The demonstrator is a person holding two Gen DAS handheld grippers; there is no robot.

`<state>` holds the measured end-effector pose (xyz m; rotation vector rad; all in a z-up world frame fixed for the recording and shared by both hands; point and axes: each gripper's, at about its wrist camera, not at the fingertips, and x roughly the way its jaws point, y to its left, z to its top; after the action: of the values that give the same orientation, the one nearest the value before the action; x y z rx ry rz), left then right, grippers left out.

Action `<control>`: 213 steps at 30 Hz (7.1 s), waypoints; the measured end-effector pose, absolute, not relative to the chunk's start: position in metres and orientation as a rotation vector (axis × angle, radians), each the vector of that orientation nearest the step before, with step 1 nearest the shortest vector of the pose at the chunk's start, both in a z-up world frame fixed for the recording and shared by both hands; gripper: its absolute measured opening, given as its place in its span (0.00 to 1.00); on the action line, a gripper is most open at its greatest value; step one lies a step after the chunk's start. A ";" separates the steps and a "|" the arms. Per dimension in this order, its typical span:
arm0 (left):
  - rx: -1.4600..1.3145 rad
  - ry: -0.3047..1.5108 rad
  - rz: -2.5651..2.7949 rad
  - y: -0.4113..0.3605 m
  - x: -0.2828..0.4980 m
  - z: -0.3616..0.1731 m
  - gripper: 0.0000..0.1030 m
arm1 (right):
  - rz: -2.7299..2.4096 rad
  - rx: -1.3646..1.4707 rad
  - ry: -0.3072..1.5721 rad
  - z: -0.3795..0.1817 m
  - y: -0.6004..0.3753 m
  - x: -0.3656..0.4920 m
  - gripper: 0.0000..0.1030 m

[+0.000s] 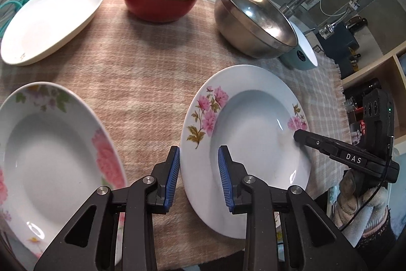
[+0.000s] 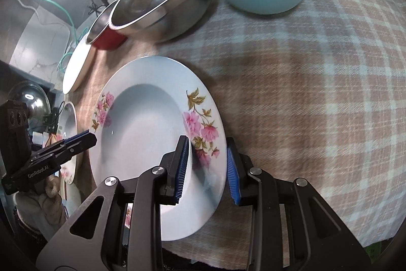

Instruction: Organize plates and bowls

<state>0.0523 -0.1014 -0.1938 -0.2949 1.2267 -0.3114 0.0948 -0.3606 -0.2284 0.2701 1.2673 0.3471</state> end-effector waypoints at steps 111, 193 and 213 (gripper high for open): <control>-0.620 1.102 0.052 0.096 -0.040 -0.200 0.42 | 0.733 -0.200 1.248 -0.219 -0.082 0.100 0.38; -0.274 1.178 -0.371 -0.072 0.023 -0.171 0.31 | 0.326 0.152 1.258 -0.204 -0.295 0.058 0.23; -0.183 1.195 -0.379 -0.097 0.025 -0.180 0.31 | 0.273 0.095 1.253 -0.209 -0.306 0.046 0.23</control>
<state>0.0251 -0.0966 -0.1795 -0.1826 1.1949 -0.3795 0.0463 -0.3063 -0.2091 0.0953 1.2534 0.2729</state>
